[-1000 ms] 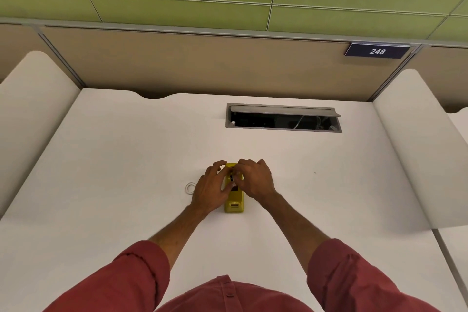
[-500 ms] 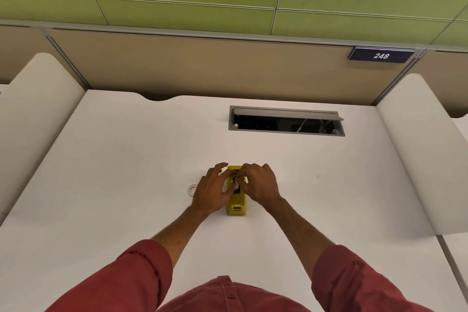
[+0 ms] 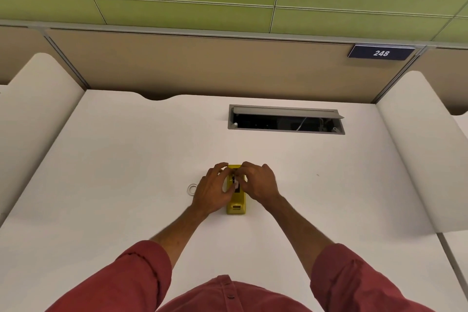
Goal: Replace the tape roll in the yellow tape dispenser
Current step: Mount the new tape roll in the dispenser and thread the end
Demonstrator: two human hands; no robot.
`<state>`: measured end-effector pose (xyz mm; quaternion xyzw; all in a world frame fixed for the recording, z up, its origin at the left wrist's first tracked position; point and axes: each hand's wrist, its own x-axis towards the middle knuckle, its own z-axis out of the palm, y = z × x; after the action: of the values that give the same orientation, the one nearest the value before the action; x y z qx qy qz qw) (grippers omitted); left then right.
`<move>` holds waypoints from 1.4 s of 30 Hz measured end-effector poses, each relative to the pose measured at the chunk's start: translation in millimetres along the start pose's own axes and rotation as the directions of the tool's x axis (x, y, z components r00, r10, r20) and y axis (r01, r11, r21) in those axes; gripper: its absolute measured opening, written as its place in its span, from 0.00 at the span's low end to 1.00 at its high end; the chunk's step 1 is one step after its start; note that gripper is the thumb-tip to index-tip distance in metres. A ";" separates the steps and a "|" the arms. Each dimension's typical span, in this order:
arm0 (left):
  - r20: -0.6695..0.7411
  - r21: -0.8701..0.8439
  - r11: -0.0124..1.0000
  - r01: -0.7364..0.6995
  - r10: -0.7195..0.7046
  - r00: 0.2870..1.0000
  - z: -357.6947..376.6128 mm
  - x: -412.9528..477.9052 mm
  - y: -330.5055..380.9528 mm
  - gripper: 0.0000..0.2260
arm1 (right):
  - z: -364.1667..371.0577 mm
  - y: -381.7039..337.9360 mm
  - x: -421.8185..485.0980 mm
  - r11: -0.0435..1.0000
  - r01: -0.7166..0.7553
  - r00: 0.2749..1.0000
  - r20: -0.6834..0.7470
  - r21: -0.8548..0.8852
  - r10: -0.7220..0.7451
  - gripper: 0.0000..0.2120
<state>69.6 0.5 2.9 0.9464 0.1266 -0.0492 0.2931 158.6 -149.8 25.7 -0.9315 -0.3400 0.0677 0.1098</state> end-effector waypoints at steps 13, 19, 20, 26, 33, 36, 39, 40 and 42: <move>0.037 0.059 0.998 -0.019 0.017 0.999 -1.0 -0.7 0.9 0.23 | -1.4 -6.3 2.2 1.000 -0.019 1.000 0.020 -0.010 0.019 0.13; 0.035 0.000 1.000 0.014 -0.014 0.999 -1.0 -0.3 1.9 0.25 | -2.2 -4.1 -3.7 1.000 -0.016 1.000 0.019 0.025 0.016 0.11; 0.031 -0.018 0.999 0.027 -0.026 0.999 -0.9 -0.2 2.6 0.24 | -2.6 -4.7 -4.4 0.999 -0.017 1.000 0.020 0.028 0.016 0.11; 0.040 -0.018 0.999 0.035 -0.034 0.999 -1.4 1.7 4.4 0.23 | -2.1 -7.5 -0.7 1.000 -0.016 1.000 0.018 0.017 0.016 0.09; 0.052 -0.010 0.999 0.030 -0.030 0.998 -2.7 3.7 4.4 0.23 | -1.9 -7.1 3.0 0.998 -0.053 0.998 0.020 0.036 0.052 0.09; 0.053 -0.002 0.999 0.035 -0.035 0.998 -3.0 3.9 3.9 0.23 | -1.7 -3.8 0.9 0.994 -0.069 0.997 0.023 0.086 0.067 0.12; 0.067 0.006 0.999 0.046 -0.046 0.997 -3.4 2.7 2.7 0.25 | -1.9 -1.3 1.2 0.994 -0.059 0.998 0.034 0.095 0.056 0.12; 0.078 0.012 0.999 0.048 -0.049 0.996 -3.5 2.1 2.1 0.26 | -2.1 -0.9 1.3 0.994 -0.056 0.998 0.033 0.089 0.053 0.12; 0.089 0.025 0.998 0.049 -0.051 0.995 -3.2 1.3 1.1 0.26 | -2.6 -0.8 1.2 0.997 -0.048 0.998 0.033 0.062 0.046 0.13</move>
<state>71.2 1.8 5.9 0.9431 0.1366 -0.1003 0.2861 159.5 -148.9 28.4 -0.9341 -0.3175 0.0956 0.1323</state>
